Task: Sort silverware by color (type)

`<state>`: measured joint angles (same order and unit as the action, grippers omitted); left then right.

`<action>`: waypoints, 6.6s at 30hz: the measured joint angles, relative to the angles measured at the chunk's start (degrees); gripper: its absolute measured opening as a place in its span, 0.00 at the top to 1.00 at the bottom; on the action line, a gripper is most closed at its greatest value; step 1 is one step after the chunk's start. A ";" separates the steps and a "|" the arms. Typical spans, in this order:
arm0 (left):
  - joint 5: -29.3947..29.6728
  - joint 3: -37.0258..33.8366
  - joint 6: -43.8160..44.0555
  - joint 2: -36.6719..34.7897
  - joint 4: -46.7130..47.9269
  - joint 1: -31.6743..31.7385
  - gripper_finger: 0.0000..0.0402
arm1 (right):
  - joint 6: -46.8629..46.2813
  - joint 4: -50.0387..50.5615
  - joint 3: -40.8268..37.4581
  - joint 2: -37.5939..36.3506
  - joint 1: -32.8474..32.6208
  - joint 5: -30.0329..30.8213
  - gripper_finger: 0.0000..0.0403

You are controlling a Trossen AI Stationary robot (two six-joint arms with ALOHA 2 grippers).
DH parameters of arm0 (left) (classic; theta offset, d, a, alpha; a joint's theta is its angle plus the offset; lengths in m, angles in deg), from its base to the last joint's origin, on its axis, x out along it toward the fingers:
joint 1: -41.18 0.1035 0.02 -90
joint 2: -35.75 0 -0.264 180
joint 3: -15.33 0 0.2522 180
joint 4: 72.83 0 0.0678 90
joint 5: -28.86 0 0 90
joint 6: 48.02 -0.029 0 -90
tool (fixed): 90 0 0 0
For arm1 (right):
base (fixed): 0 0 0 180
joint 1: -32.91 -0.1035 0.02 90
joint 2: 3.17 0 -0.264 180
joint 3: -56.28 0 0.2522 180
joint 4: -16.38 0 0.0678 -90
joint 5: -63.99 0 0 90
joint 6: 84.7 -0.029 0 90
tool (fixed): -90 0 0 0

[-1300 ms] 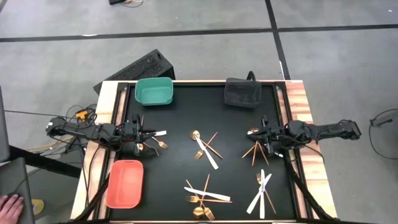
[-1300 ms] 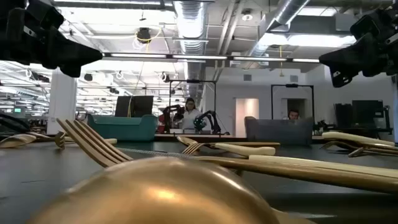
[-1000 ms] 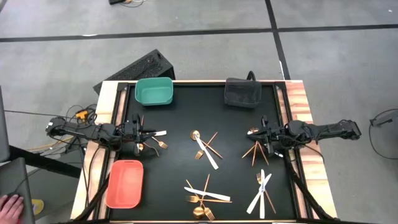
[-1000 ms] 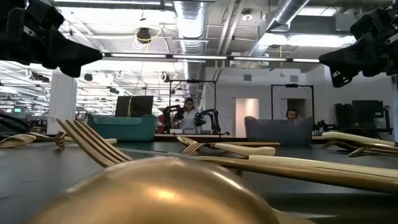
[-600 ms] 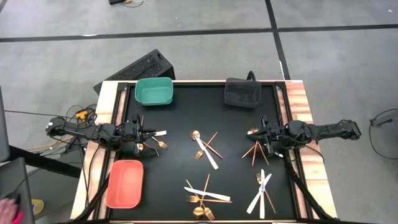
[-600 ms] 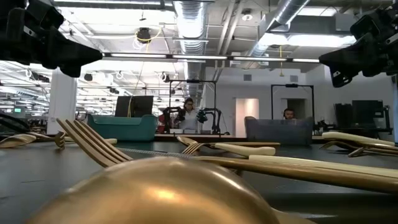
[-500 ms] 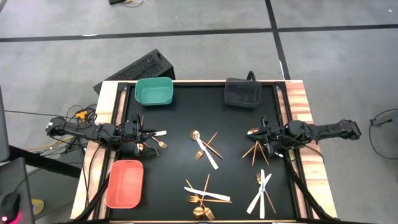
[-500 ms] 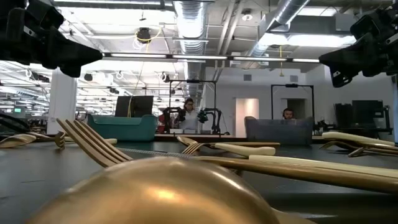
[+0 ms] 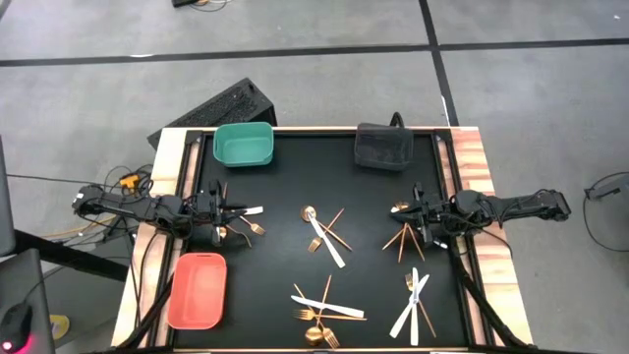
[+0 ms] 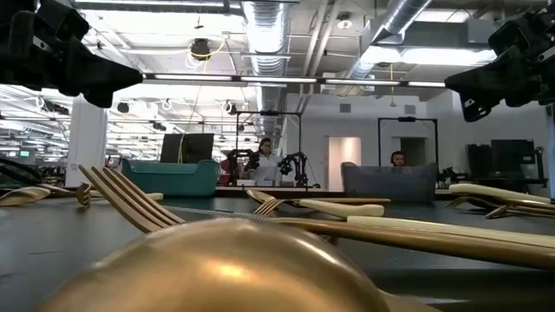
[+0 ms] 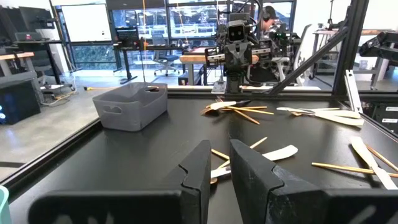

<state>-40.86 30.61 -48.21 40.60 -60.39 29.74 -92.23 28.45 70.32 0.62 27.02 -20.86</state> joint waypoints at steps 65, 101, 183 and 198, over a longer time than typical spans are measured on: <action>13.35 -0.94 -7.76 0.03 -5.66 8.70 0.88 | 20.30 -2.61 0.02 -0.01 4.48 4.00 0.93; -3.56 -1.11 -12.33 18.59 -26.10 33.63 0.88 | -11.85 22.52 27.38 44.95 19.82 18.80 0.60; 0.28 -0.83 7.82 27.14 -22.96 29.76 0.88 | -43.74 59.18 31.35 69.29 -5.13 -1.08 0.80; -2.05 -0.81 8.22 27.16 -22.93 29.76 0.88 | -31.39 70.51 46.00 69.31 -1.25 8.03 0.77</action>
<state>-42.92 29.80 -39.99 67.76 -83.32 59.50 -123.62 98.96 116.31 69.93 25.77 -12.84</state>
